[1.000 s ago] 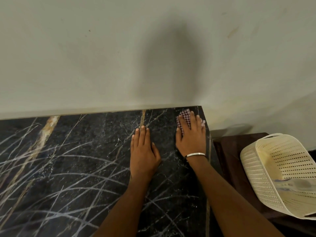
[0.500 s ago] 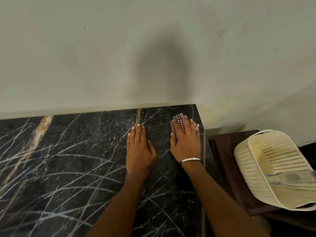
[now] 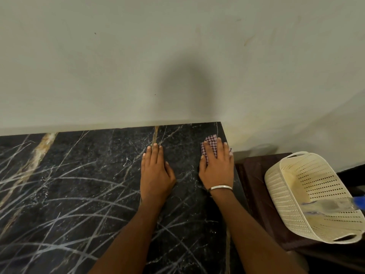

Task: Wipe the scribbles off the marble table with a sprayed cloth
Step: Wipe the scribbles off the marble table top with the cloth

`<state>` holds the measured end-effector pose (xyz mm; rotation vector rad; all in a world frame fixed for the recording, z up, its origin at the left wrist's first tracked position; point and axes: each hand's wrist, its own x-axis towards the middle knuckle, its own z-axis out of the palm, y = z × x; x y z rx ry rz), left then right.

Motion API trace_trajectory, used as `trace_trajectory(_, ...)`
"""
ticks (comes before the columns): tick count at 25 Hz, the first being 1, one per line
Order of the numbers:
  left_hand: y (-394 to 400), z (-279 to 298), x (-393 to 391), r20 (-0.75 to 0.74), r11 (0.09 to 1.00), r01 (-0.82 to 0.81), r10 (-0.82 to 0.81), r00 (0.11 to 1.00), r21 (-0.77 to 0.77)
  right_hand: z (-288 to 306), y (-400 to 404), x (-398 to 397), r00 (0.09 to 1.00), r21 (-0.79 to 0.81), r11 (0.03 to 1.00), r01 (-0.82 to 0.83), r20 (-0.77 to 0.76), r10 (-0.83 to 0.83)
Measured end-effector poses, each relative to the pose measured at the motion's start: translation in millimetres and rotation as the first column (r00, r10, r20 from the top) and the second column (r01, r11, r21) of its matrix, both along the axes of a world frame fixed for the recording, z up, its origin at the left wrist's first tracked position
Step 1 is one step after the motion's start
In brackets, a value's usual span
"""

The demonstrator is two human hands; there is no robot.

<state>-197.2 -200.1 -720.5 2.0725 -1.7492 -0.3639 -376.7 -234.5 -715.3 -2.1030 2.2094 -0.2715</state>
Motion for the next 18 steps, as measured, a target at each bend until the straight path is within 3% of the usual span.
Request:
trace_trajectory(4,1.8,2.9,-0.2,0.014,1.0,0.0,0.001,1.0,-0.02,1.2,12.6,2.1,0.99,0.028,0.989,-0.143,0.01,0.143)
trace_trajectory(8,1.8,3.6,0.2,0.01,0.999,0.008,-0.007,1.0,-0.031,-0.6,12.8,-36.9,0.998,-0.01,0.999,-0.049,0.025,0.05)
trace_trajectory(12,2.0,0.9,0.4,0.011,0.999,0.008,-0.007,1.0,-0.047,-2.5,15.8,-27.7,1.0,-0.03,1.0,0.009,-0.015,-0.01)
trace_trajectory(18,2.8,0.8,0.3,0.008,0.998,0.007,-0.007,1.0,-0.062,-7.2,40.3,-2.7,0.988,-0.007,0.988,-0.156,-0.02,0.155)
